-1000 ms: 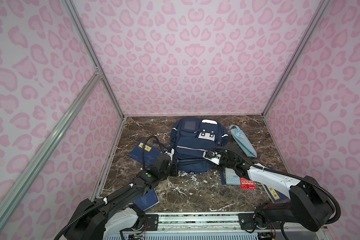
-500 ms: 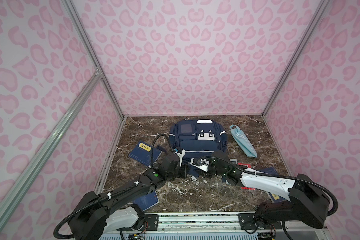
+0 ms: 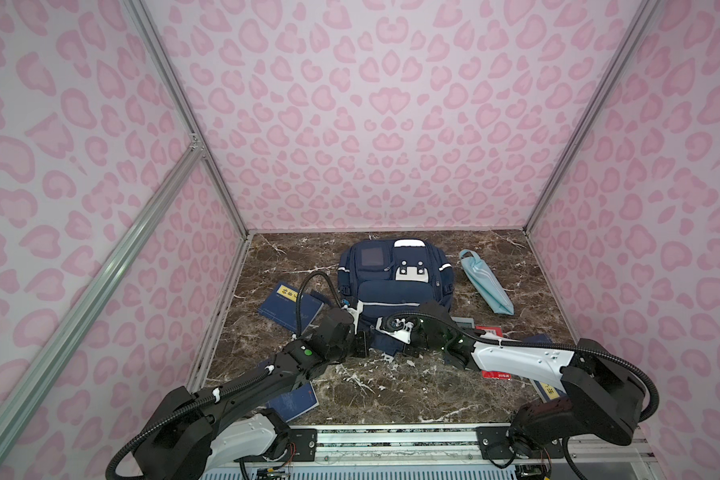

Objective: Pack the student bag
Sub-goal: 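Drag the zipper pull with the left gripper while the right gripper holds the bag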

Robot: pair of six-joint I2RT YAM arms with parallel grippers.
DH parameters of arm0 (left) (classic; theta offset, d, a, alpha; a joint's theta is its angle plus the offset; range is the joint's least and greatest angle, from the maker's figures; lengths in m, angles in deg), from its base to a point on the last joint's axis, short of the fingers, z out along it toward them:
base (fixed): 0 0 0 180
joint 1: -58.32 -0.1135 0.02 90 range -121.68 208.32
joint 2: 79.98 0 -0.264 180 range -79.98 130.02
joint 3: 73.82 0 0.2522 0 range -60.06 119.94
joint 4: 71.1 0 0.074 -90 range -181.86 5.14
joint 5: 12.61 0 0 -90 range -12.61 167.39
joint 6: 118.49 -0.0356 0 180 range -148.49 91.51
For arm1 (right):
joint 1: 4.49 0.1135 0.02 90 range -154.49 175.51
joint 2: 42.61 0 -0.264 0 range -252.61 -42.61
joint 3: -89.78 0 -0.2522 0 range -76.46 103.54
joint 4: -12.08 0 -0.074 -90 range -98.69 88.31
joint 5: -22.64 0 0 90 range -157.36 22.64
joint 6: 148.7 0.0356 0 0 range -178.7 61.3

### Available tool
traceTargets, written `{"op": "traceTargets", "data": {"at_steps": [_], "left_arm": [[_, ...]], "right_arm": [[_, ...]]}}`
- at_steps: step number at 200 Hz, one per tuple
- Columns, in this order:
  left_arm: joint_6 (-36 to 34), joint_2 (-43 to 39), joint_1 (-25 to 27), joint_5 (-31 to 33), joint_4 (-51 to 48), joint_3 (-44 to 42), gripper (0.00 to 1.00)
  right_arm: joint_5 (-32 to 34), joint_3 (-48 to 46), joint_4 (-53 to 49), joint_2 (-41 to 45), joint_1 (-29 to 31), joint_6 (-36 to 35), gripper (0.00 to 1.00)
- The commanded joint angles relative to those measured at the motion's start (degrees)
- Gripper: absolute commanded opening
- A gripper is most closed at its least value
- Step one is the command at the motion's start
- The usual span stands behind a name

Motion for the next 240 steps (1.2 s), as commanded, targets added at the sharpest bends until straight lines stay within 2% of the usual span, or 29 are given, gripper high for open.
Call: {"op": "traceTargets", "data": {"at_steps": [1,33,53,64,79,93,126,159,178,203,216,224,230,240], "left_arm": [[-1.02,-0.22,-3.92,3.70,-2.40,-0.73,0.03],[-4.18,3.21,-9.95,5.03,-1.92,0.16,0.03],[-4.28,7.10,-13.57,6.77,0.94,0.21,0.03],[-3.66,8.79,-13.77,5.87,1.40,0.45,0.03],[-2.60,7.78,-12.17,4.07,3.47,-1.14,0.03],[-1.93,5.83,-10.33,3.70,3.01,-1.78,0.03],[-0.41,2.15,-4.28,2.76,1.25,-0.78,0.03],[0.37,2.41,-3.19,0.38,2.06,0.67,0.03],[0.64,2.91,-3.14,-0.89,2.06,1.70,0.03],[0.91,2.81,-3.14,-2.22,2.11,2.66,0.03],[0.99,3.15,-3.15,-2.90,2.13,2.78,0.03],[0.92,3.34,-3.14,-3.19,2.23,2.73,0.03],[0.76,3.58,-3.18,-3.10,2.23,2.63,0.03],[0.38,3.94,-3.35,-1.83,1.75,2.68,0.03]], "right_arm": [[2.73,-0.34,-3.23,1.37,-0.13,-2.46,0.00],[2.18,-3.31,-3.87,4.83,-1.03,-5.19,0.00],[1.14,-5.74,-2.81,6.73,-4.38,-5.29,0.00],[1.71,-6.77,-2.12,7.34,-6.58,-4.86,0.00],[5.70,-7.05,-1.81,7.44,-7.84,-3.96,0.00],[7.23,-6.93,-1.37,7.22,-8.58,-3.04,0.10],[2.18,-5.29,-1.20,8.11,-7.86,0.60,0.40],[0.64,-2.68,-2.23,9.30,-2.15,5.49,0.57],[0.01,-2.01,-0.01,6.65,-0.24,6.95,0.61],[-1.41,0.37,1.63,1.00,0.03,8.94,0.61],[-0.89,2.14,1.42,-1.44,0.43,10.01,0.56],[-0.16,2.97,1.15,-2.95,0.64,10.22,0.48],[0.42,3.79,0.37,-4.15,0.74,9.91,0.34],[1.82,4.70,-1.08,-5.28,0.73,9.58,0.19]]}}
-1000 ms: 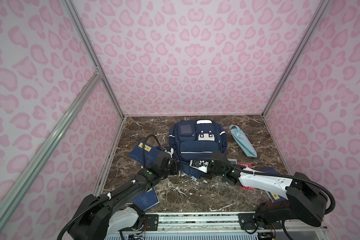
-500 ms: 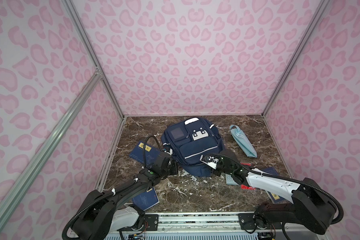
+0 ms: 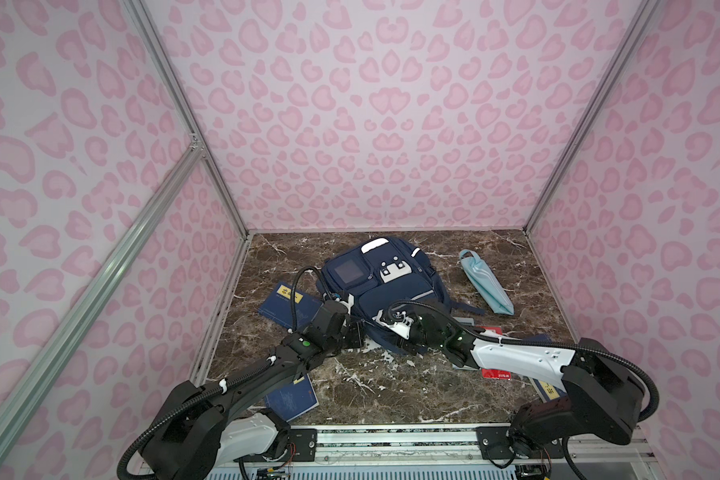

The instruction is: Pack the student bag

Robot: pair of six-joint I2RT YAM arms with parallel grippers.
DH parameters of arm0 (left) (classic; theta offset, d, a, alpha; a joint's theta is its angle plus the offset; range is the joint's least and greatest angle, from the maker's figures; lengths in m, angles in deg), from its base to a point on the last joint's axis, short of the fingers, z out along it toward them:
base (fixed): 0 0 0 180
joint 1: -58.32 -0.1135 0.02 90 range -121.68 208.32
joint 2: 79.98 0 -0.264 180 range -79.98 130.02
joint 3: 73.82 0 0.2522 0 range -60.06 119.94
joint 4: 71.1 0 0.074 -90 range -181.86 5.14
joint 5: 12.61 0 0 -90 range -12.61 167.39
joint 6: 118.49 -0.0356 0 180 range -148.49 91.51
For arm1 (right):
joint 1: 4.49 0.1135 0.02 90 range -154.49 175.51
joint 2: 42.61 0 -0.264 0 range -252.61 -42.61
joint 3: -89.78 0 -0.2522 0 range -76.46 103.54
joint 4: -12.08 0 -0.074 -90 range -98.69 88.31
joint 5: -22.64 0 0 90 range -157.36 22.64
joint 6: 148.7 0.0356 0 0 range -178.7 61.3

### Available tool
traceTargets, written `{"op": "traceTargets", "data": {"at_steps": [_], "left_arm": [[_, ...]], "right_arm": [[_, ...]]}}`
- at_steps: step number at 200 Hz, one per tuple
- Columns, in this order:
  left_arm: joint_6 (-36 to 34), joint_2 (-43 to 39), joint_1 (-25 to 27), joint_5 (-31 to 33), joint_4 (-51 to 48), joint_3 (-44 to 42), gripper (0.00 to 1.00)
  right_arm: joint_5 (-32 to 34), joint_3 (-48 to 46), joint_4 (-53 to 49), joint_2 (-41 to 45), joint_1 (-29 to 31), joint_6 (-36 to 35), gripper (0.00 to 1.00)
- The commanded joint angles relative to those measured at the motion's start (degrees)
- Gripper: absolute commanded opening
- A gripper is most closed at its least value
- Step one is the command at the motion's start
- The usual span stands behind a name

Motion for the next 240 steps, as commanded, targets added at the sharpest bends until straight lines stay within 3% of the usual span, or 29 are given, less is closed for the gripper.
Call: {"op": "traceTargets", "data": {"at_steps": [1,29,79,124,142,173,177,184,193,214,233,236,240], "left_arm": [[-0.58,0.65,-0.12,-0.24,1.90,0.76,0.03],[-0.24,2.29,-1.95,12.61,-2.45,0.45,0.03],[-4.10,9.91,-10.09,11.92,-0.60,6.18,0.03],[-6.25,15.16,-12.60,11.95,-1.18,12.96,0.03],[-6.60,16.24,-13.93,12.04,-1.57,13.93,0.09],[-6.99,15.70,-14.42,11.36,-1.38,14.24,0.28],[-7.07,15.50,-14.46,11.32,-1.52,14.29,0.30],[-7.21,14.85,-14.43,11.08,-1.68,14.21,0.35],[-7.45,13.66,-14.49,10.60,-2.40,13.96,0.53],[-7.03,8.31,-14.54,10.49,-5.29,12.34,0.82],[-5.08,1.53,-15.71,8.92,-10.00,10.27,0.95],[-4.62,0.43,-16.19,8.16,-10.61,9.66,0.96],[-3.92,-1.25,-16.72,7.10,-11.28,8.82,0.96]], "right_arm": [[2.08,1.72,-0.73,-2.56,0.26,1.36,0.17],[2.78,0.50,-1.91,-2.13,0.11,0.15,0.01],[7.11,1.20,-3.86,-2.59,-0.71,-1.73,0.00],[7.21,4.58,-2.10,-6.05,-0.79,0.01,0.00],[6.86,5.15,-1.22,-6.92,-0.88,0.07,0.00],[4.14,7.29,0.71,-8.97,-0.33,2.71,0.00],[4.06,7.60,0.99,-9.24,-0.08,3.08,0.04],[3.59,8.30,1.22,-9.81,0.28,3.75,0.19],[4.70,9.53,1.14,-10.48,0.80,5.30,0.35],[9.32,10.43,2.09,-10.34,2.54,7.19,0.55],[15.54,7.87,6.71,-7.40,4.15,8.56,0.68],[16.58,7.23,7.78,-6.71,4.35,8.91,0.80],[18.13,6.36,9.38,-5.84,4.61,9.83,0.84]]}}
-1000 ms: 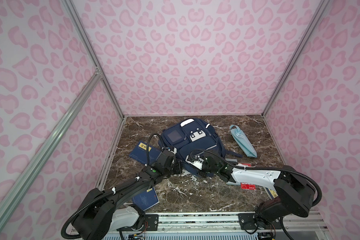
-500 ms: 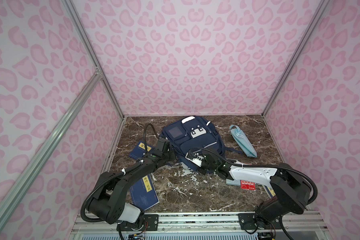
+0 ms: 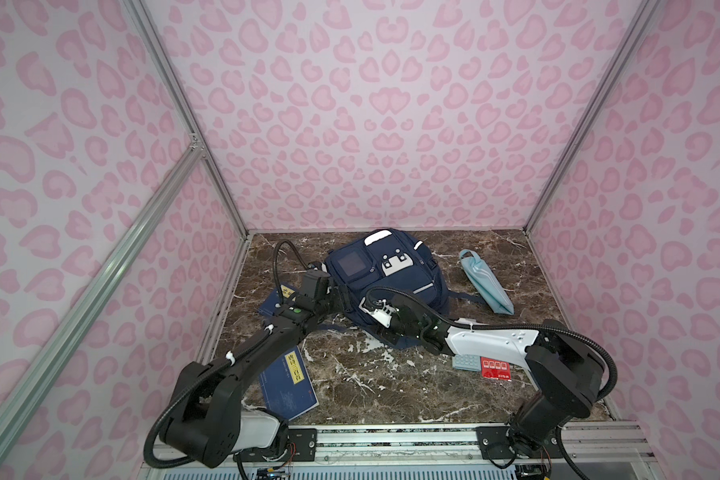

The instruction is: Pack the student bag

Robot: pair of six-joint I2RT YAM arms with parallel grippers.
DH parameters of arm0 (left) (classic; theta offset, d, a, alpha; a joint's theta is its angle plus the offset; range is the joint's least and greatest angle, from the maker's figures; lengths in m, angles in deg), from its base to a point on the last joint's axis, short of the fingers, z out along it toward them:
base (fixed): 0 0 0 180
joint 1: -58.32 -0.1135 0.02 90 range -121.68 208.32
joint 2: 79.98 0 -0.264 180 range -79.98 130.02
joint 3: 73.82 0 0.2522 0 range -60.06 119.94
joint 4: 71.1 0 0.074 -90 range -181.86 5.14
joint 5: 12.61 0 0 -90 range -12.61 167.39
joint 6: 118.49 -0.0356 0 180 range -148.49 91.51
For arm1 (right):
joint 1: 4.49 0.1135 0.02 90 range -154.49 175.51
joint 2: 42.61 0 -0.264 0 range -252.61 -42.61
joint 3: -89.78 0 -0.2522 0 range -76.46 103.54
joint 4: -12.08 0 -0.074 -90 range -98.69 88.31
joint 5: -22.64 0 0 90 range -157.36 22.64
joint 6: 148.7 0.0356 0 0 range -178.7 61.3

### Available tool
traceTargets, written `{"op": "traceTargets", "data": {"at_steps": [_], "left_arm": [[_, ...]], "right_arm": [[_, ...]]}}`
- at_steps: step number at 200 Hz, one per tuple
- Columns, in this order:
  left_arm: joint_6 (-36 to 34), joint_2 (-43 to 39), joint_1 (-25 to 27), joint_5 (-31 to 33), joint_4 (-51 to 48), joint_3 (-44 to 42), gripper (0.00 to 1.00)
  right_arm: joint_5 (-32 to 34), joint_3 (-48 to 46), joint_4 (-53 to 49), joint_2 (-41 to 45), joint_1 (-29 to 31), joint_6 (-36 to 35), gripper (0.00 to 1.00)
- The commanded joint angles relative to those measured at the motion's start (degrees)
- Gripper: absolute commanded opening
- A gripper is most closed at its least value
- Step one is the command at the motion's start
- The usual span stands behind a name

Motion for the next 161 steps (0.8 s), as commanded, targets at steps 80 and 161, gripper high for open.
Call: {"op": "traceTargets", "data": {"at_steps": [80,161], "left_arm": [[14.22,-24.63,-10.47,6.89,-34.51,-11.04,0.97],[25.51,-30.37,-14.88,15.83,-36.52,-19.33,0.97]], "right_arm": [[4.93,5.53,-5.84,-0.15,3.87,30.52,1.00],[-0.34,11.68,-1.42,-11.16,14.39,43.07,1.00]]}}
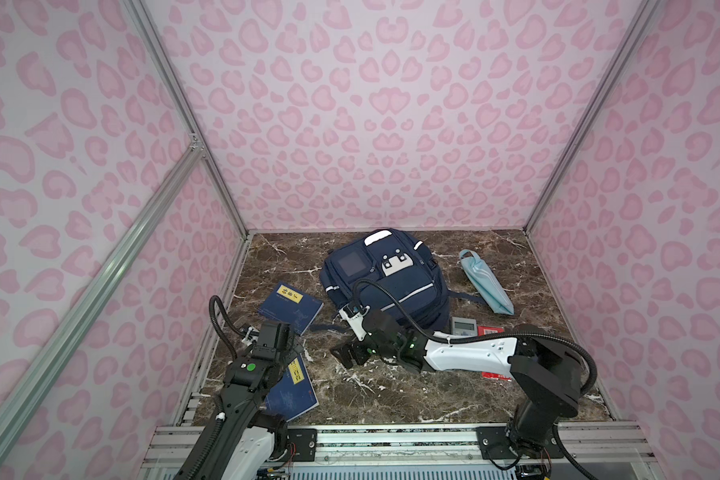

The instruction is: Pack the student bag

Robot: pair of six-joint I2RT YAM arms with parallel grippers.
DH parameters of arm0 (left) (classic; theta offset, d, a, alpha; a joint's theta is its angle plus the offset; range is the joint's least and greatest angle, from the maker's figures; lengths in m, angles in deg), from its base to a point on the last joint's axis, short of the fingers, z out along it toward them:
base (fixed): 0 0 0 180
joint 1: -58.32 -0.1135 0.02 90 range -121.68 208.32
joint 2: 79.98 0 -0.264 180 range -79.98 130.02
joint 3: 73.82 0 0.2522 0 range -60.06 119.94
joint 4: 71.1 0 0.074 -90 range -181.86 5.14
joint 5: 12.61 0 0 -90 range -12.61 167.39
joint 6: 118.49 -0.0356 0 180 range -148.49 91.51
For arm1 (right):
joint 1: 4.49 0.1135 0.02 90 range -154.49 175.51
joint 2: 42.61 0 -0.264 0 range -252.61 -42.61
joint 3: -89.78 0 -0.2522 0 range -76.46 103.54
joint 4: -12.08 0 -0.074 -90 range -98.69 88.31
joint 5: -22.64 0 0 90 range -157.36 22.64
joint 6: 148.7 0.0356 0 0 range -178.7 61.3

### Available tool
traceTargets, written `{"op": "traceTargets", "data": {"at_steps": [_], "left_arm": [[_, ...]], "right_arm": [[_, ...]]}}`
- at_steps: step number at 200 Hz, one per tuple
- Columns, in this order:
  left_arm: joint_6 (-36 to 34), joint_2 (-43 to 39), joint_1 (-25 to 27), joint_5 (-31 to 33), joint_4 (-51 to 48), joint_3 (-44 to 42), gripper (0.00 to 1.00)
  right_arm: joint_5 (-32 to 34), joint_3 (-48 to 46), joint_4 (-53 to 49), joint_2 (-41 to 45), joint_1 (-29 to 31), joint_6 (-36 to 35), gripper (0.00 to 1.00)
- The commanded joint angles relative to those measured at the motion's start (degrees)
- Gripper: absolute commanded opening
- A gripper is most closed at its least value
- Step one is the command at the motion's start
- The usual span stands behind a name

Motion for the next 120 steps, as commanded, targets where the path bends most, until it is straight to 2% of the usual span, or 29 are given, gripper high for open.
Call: {"op": "traceTargets", "data": {"at_steps": [1,7,17,49,71,120], "left_arm": [[2.51,1.32,-2.11,-0.24,0.92,-2.86,0.97],[3.02,2.06,-2.66,-0.52,1.46,-3.97,0.97],[2.65,3.19,-4.32,-2.87,3.22,-5.49,0.97],[3.59,5.35,-7.52,-6.31,8.73,-9.82,0.97],[3.82,5.86,-7.82,-8.86,12.23,-12.03,0.95],[5.74,2.59,-7.76,-17.64,18.09,-15.73,0.86]], "right_arm": [[-0.49,2.56,-0.68,-2.93,1.32,6.12,1.00],[-1.47,3.44,-1.15,-3.82,1.30,7.12,1.00],[-3.60,4.99,-1.74,-5.51,1.30,8.17,0.92],[-9.42,9.25,-2.32,-10.40,1.62,9.69,0.88],[-10.73,13.22,-5.51,-13.94,2.26,9.05,0.85],[-15.56,18.86,-7.69,-21.37,1.79,12.85,0.78]]}}
